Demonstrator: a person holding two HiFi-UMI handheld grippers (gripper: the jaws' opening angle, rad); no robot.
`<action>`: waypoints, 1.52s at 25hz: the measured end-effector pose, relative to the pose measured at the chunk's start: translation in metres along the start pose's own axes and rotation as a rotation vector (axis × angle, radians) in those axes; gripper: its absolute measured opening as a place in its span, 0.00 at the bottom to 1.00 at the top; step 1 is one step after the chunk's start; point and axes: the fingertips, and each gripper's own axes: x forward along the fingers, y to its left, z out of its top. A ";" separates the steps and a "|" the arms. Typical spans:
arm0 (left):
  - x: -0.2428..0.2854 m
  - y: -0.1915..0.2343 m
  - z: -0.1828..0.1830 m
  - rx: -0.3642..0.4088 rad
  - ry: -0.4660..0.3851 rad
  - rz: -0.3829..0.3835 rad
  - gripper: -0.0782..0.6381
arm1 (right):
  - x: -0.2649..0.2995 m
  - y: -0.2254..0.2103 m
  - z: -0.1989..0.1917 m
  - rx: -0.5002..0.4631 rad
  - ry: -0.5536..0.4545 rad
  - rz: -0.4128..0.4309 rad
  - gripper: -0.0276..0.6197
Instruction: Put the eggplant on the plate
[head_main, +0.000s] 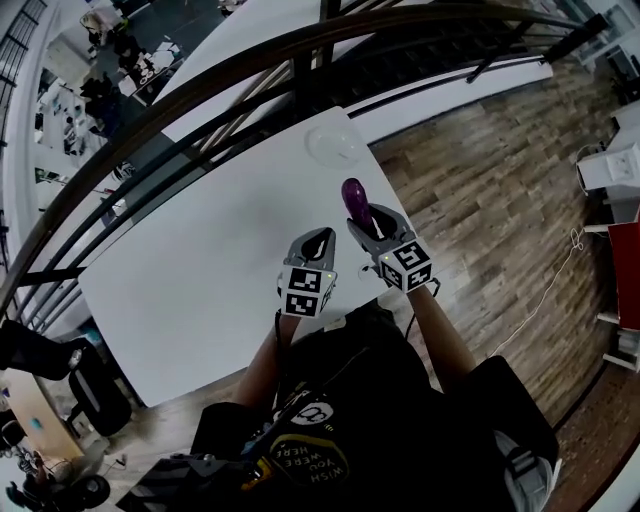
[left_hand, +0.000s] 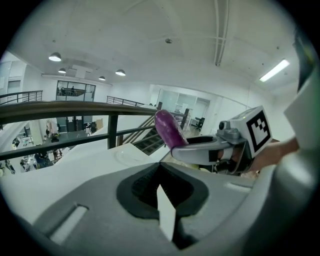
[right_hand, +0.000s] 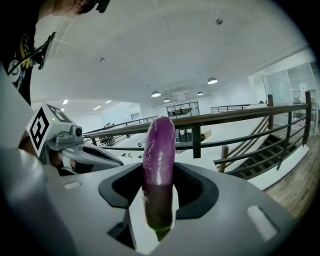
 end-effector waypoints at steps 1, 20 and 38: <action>0.008 0.003 0.003 -0.010 0.000 0.010 0.12 | 0.006 -0.010 -0.003 -0.016 0.023 0.007 0.35; 0.056 0.046 -0.009 -0.168 0.059 0.171 0.12 | 0.187 -0.145 -0.079 -0.238 0.445 0.031 0.35; 0.001 0.061 -0.019 -0.232 0.022 0.248 0.12 | 0.219 -0.169 -0.097 -0.380 0.637 -0.092 0.37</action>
